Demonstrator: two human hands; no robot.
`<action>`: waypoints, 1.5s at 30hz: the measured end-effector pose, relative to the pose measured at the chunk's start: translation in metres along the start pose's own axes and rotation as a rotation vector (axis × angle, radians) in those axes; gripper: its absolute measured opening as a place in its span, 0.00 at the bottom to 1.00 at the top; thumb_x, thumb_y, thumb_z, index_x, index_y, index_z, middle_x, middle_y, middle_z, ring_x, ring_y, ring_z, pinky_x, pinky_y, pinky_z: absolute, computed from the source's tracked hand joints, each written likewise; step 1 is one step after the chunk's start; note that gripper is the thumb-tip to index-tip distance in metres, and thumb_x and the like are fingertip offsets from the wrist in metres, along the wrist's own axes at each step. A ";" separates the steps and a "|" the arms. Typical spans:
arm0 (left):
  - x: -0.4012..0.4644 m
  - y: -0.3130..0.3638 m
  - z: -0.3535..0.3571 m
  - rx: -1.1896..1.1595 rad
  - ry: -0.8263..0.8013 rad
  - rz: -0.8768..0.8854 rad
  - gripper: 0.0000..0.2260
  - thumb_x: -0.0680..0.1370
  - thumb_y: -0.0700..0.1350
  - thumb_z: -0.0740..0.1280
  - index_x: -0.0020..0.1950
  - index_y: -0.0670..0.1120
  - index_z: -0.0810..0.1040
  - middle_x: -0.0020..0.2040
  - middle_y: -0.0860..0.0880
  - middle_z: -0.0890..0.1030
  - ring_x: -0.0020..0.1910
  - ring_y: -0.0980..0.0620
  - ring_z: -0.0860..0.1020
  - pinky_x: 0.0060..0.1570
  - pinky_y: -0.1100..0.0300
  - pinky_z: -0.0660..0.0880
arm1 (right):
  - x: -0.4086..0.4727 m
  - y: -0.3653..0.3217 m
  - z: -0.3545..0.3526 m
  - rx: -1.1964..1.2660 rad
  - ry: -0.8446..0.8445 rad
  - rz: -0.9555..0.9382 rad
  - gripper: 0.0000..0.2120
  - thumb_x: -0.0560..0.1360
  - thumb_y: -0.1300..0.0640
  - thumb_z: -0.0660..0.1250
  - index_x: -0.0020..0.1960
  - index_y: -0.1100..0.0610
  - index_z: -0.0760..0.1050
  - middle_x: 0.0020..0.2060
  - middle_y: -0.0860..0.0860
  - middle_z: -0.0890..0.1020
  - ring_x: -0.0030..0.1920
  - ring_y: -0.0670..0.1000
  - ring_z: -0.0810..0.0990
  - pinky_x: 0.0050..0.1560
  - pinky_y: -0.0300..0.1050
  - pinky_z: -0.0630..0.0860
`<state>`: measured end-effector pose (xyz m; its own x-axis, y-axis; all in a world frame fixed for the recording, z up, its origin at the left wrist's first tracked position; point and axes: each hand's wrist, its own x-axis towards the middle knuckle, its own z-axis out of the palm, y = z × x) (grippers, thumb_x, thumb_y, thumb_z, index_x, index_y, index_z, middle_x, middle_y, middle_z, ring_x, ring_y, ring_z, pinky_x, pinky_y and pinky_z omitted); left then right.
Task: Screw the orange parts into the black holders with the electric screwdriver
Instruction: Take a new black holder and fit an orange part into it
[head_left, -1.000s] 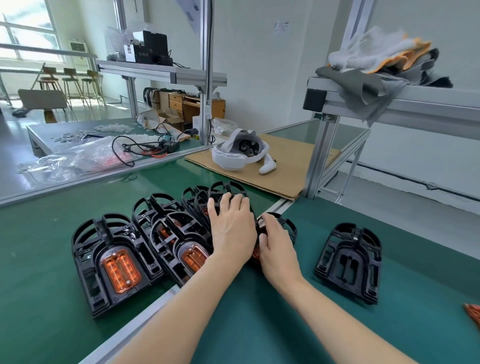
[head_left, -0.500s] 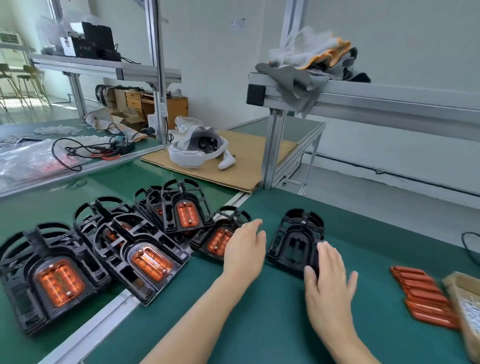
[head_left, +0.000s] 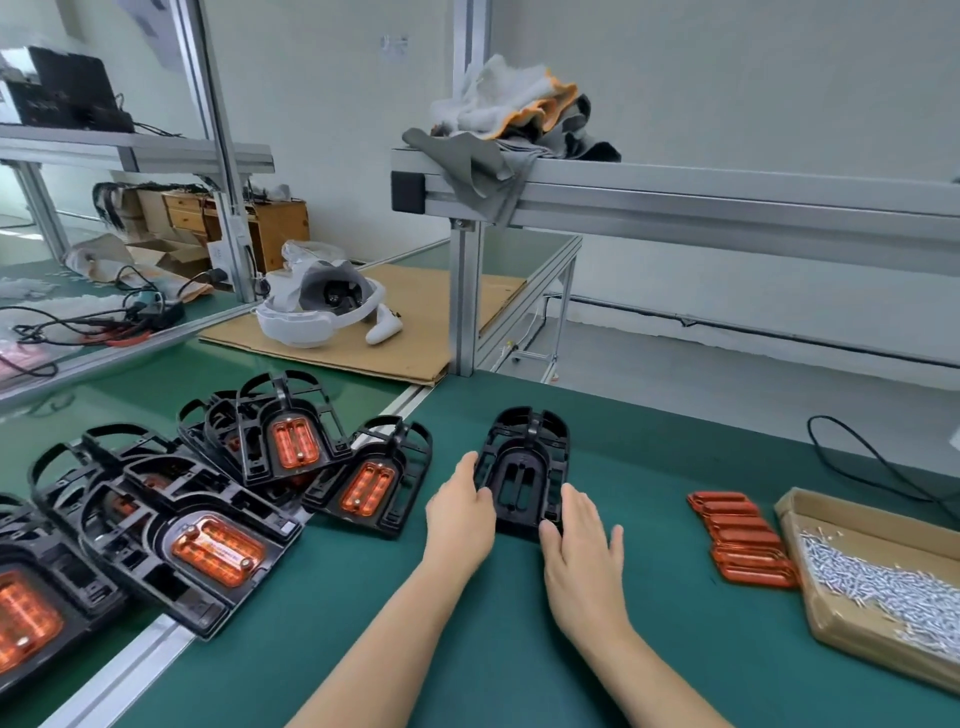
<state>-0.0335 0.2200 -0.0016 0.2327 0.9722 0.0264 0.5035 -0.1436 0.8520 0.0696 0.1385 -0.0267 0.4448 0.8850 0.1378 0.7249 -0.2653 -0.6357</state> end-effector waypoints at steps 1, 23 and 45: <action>-0.001 0.001 0.002 -0.001 0.013 -0.008 0.21 0.81 0.39 0.53 0.74 0.49 0.62 0.53 0.48 0.79 0.54 0.50 0.73 0.65 0.49 0.67 | 0.000 0.001 -0.001 0.014 0.002 0.000 0.24 0.84 0.54 0.46 0.79 0.54 0.48 0.78 0.47 0.55 0.78 0.44 0.46 0.76 0.49 0.37; -0.049 0.033 0.009 -0.204 0.161 0.126 0.26 0.81 0.38 0.56 0.77 0.54 0.54 0.71 0.62 0.67 0.58 0.40 0.74 0.60 0.46 0.72 | -0.015 0.008 -0.031 0.563 0.015 0.070 0.23 0.83 0.59 0.57 0.77 0.52 0.60 0.73 0.43 0.66 0.72 0.42 0.63 0.69 0.34 0.57; -0.022 0.006 0.008 -1.234 0.176 -0.404 0.23 0.74 0.24 0.61 0.67 0.40 0.72 0.66 0.43 0.72 0.52 0.49 0.76 0.54 0.57 0.74 | -0.001 0.012 -0.052 0.558 0.044 0.323 0.19 0.78 0.67 0.62 0.68 0.59 0.73 0.64 0.53 0.78 0.59 0.48 0.75 0.62 0.40 0.67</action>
<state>-0.0285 0.1959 -0.0011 0.0871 0.9310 -0.3545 -0.5987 0.3333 0.7284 0.1054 0.1143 0.0048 0.6246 0.7741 -0.1033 0.1738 -0.2668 -0.9479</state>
